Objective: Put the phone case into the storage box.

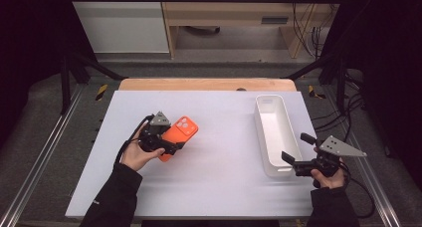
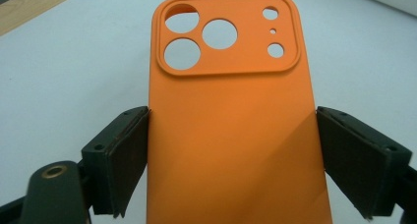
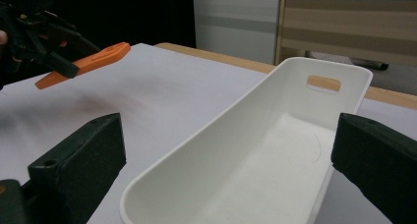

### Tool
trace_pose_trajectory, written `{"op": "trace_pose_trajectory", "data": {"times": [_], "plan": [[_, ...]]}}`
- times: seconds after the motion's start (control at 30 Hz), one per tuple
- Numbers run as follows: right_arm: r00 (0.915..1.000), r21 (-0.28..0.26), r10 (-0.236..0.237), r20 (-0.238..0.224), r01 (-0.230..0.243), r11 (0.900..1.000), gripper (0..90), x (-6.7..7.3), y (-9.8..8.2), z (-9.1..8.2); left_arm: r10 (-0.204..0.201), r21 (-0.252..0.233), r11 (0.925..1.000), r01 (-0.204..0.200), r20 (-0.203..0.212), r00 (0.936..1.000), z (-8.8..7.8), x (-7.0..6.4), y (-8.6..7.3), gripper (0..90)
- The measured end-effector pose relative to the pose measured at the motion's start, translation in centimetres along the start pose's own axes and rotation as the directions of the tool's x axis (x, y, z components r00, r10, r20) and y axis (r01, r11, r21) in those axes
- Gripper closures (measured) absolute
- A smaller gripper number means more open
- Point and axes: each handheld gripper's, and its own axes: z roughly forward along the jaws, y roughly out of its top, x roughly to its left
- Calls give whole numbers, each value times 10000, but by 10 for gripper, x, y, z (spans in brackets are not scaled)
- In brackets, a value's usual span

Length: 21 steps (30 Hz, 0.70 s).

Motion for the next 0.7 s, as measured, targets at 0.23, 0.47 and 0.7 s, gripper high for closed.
{"op": "trace_pose_trajectory", "data": {"times": [0.23, 0.47, 0.7], "plan": [[10000, 44, -60, -48, 60, 10000, 4, 1, 0, 2, 292, 7, 9996, -292, 8, 9996, -7, -8, -6, 150], [9997, 161, -148, -180, 151, 9998, 4, 3, 0, 4, 521, -21, 9986, -520, 204, 9984, -8, -13, -8, 150], [9991, 177, -287, -303, 293, 9994, 4, 6, 3, 4, 806, -225, 9965, -799, 317, 9962, -13, -21, -7, 150]]}}
